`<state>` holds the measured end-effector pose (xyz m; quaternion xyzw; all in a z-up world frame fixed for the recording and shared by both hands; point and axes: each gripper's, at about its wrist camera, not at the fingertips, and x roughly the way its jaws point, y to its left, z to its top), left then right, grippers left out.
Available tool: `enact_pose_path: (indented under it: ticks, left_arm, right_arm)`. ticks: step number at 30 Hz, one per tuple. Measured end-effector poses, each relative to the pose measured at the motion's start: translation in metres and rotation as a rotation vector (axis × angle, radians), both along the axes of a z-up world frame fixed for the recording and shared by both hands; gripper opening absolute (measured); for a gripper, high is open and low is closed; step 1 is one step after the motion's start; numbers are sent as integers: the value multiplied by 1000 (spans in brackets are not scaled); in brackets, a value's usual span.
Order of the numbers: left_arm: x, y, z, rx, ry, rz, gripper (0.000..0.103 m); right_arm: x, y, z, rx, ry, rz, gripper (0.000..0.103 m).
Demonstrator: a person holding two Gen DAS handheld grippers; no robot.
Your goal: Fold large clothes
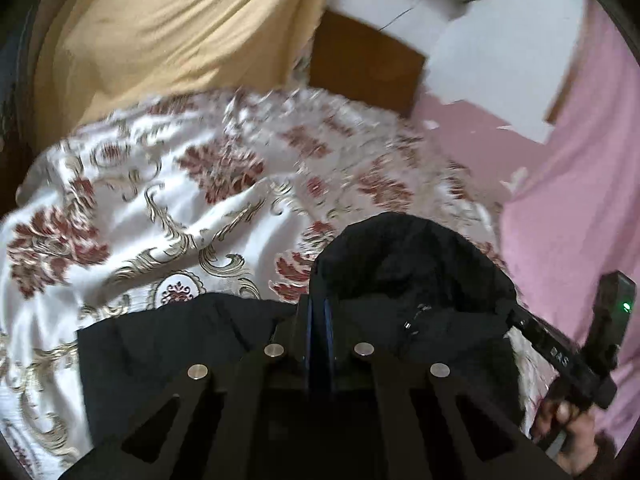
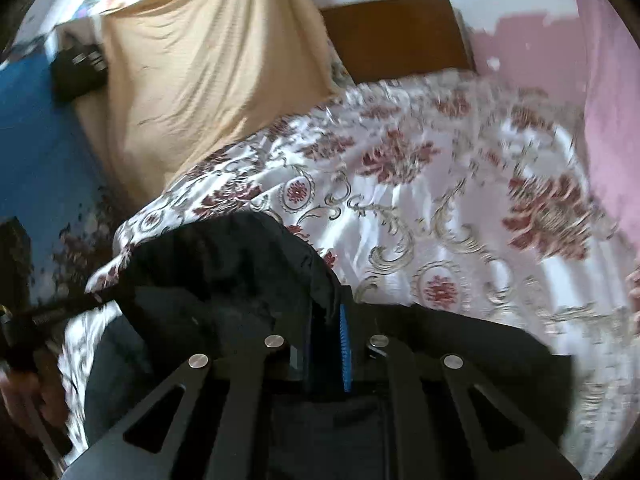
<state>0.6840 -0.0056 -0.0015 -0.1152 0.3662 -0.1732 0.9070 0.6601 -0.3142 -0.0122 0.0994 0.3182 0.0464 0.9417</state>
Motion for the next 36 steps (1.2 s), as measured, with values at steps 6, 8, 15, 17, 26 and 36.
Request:
enact_pose_path:
  ticks: [6, 8, 15, 17, 26, 36]
  left_arm:
    - [-57, 13, 5, -14, 6, -9, 6]
    - [-68, 15, -3, -10, 15, -9, 5]
    - [-70, 25, -64, -51, 124, 18, 5]
    - [-67, 23, -75, -53, 125, 23, 5]
    - [-64, 20, -122, -101, 32, 36, 6]
    - [-72, 23, -125, -143, -42, 38, 6]
  right_arm:
    - [-69, 0, 21, -79, -41, 50, 6]
    - [-85, 7, 17, -140, -31, 66, 6]
    - [-93, -6, -33, -129, 61, 47, 5]
    - [-89, -8, -49, -129, 66, 31, 5]
    - [-88, -2, -97, -91, 41, -3, 4]
    - [-130, -17, -67, 25, -106, -30, 9]
